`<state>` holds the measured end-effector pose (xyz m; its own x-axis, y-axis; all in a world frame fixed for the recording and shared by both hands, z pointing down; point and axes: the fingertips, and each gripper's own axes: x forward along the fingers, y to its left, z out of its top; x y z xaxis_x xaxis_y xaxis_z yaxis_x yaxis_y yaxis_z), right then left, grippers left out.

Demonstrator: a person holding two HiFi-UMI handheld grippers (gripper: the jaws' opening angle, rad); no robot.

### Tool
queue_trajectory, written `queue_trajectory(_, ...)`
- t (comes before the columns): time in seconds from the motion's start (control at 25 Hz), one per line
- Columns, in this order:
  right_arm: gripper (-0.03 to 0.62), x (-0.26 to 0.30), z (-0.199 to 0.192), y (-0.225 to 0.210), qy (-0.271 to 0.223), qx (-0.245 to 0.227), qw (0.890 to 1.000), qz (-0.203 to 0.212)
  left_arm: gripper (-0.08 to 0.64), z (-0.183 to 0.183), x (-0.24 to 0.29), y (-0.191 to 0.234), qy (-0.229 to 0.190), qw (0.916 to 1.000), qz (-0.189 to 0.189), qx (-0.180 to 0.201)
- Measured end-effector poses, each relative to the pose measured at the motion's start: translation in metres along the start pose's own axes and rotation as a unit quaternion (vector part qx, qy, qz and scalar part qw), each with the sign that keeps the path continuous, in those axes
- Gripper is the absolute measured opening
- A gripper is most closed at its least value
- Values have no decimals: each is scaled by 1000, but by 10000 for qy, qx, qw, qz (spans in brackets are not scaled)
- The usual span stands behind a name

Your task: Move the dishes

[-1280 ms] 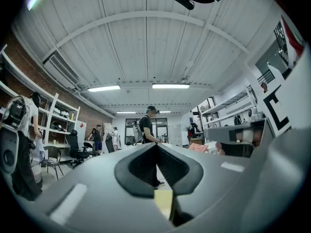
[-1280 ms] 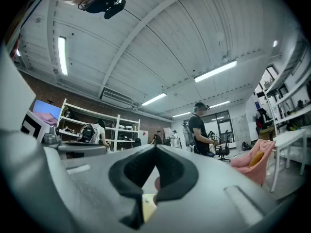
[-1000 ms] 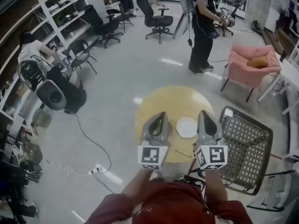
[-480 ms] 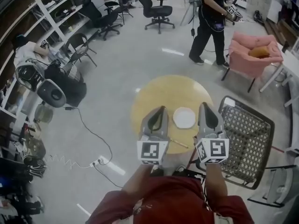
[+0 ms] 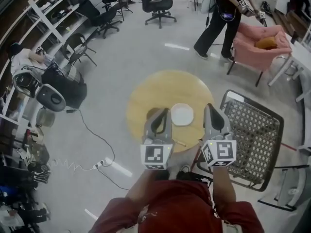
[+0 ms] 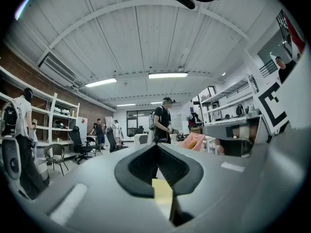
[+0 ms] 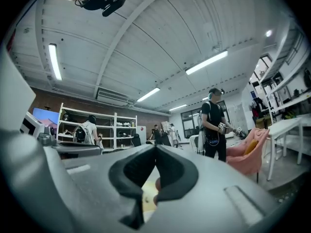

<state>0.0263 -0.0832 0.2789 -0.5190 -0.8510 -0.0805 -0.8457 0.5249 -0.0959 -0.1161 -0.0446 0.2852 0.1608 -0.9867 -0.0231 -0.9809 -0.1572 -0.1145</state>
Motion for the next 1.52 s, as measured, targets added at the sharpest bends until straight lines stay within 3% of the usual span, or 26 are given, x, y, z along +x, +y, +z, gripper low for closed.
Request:
queue_trajectory(0.32,3,-14,-18,-24,236,156,9996,-80,6,-17,1,-24,276,9996,-32,-66)
queue_trajectory(0.84,3,19,-81,-17,991,46,9948,-211,6,-89,26,-9,943,9949,-190,-298)
queue_trajectory(1.32,3,53,-147,-13,1792,111,9828,-434,46,-176,60,5,1948,9765,-482,-790)
queue_trajectory(1.52,3,60,-183,-17,2242,244,9729,-518,117,-211,69,5,2439,9640,-512,-928)
